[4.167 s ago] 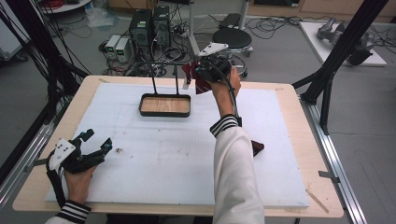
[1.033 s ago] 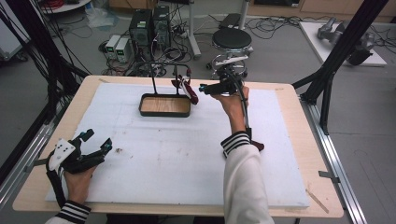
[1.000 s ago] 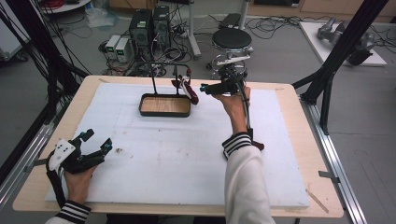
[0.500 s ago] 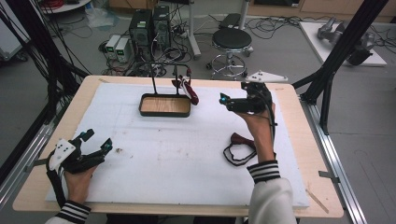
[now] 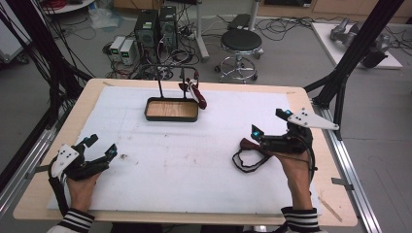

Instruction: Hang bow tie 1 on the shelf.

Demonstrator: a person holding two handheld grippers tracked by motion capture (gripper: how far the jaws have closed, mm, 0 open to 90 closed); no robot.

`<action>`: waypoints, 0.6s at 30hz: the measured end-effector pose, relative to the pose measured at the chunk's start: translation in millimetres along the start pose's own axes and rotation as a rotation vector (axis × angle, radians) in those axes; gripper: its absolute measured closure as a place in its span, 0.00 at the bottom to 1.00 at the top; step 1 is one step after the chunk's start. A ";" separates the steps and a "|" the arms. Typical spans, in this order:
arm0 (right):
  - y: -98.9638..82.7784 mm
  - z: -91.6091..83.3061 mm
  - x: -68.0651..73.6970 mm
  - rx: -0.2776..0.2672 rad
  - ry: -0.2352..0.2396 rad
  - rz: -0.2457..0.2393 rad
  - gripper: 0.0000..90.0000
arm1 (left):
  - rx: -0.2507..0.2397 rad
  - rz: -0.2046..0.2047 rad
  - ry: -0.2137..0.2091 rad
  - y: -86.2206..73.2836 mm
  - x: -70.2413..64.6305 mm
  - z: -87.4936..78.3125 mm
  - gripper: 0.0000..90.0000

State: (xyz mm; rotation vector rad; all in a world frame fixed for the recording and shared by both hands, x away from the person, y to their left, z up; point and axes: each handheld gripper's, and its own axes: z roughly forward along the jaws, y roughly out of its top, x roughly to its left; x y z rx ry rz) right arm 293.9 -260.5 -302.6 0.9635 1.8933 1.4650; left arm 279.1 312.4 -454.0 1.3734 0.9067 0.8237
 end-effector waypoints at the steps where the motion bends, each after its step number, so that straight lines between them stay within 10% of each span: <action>1: -1.8 -1.8 0.2 0.001 -0.002 0.001 0.02 | 0.002 0.002 0.000 0.0 0.1 -0.1 0.20; 18: -39.1 -17.2 3.3 -0.077 -0.012 0.004 0.02 | 0.002 0.017 0.003 0.0 -1.1 -0.1 0.20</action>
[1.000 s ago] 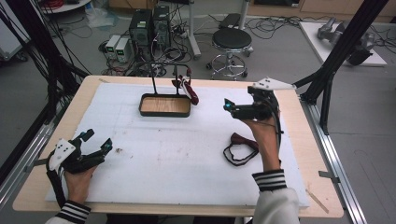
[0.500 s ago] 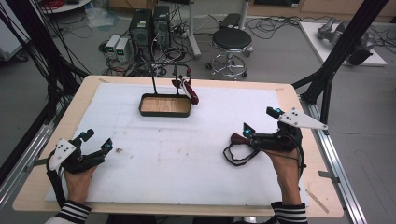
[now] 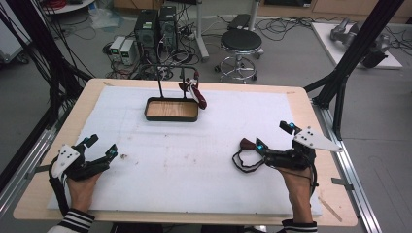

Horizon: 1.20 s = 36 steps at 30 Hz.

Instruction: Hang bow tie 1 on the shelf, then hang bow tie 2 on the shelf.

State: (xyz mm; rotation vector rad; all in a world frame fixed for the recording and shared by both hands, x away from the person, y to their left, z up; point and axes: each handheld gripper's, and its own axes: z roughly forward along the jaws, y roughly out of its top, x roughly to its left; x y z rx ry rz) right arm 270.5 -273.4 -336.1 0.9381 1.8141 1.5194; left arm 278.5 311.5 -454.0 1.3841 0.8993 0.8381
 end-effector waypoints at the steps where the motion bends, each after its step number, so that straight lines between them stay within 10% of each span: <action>1: -1.3 -0.5 0.2 0.002 0.000 0.003 0.02 | -0.001 -0.002 0.000 0.0 0.0 0.1 0.20; 36: -10.6 10.2 -10.0 0.072 -0.010 0.005 0.02 | 0.000 -0.002 0.000 0.0 0.0 0.1 0.20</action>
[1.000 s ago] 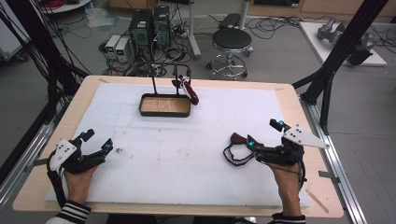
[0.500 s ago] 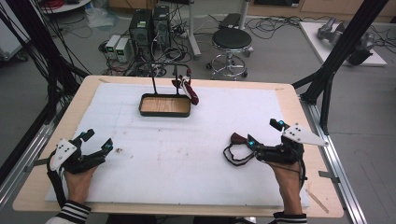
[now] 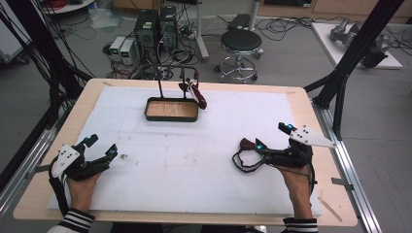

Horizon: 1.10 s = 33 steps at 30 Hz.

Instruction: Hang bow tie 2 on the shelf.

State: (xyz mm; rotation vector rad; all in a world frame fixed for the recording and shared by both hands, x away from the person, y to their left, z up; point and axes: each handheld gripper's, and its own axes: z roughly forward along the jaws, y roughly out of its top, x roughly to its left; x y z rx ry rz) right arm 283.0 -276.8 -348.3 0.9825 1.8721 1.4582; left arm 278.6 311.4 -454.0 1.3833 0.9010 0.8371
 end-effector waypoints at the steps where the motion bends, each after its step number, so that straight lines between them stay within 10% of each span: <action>1: -0.2 0.2 -0.3 0.003 0.001 0.003 0.02 | 0.000 0.000 0.000 0.0 0.0 0.0 0.20; 17: 0.8 2.4 -12.6 0.097 0.006 -0.025 0.02 | 0.000 0.000 0.001 0.0 0.0 0.0 0.20; 33: -11.9 22.3 -32.9 0.343 0.003 -0.109 0.02 | 0.000 0.001 0.001 0.0 -0.1 0.1 0.20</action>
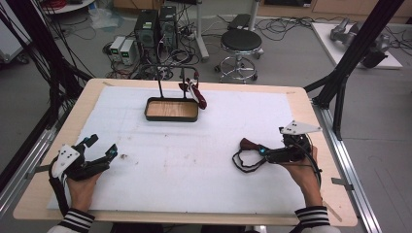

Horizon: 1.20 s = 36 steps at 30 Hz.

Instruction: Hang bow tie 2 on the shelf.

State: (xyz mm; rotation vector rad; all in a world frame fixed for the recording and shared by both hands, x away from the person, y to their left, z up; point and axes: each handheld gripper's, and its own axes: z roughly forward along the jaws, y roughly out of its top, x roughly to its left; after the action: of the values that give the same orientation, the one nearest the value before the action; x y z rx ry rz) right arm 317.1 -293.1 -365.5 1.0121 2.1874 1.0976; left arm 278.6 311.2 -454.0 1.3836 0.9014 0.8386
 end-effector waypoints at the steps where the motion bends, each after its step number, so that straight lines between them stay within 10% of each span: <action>1: -0.9 3.3 -1.5 0.029 0.004 -0.009 0.04 | 0.000 0.000 0.000 0.0 0.0 0.0 0.20; 29: -15.0 46.6 -18.5 0.357 0.006 -0.093 0.07 | 0.000 0.000 -0.001 0.0 0.0 0.0 0.20; 36: -17.6 50.7 -20.4 0.407 0.035 -0.102 0.22 | 0.000 0.000 -0.001 0.0 0.0 -0.1 0.20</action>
State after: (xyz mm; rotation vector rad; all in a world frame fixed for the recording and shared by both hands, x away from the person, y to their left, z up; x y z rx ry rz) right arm 357.3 -292.8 -406.4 1.0346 2.5214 0.6405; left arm 278.5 311.2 -454.0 1.3839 0.9005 0.8383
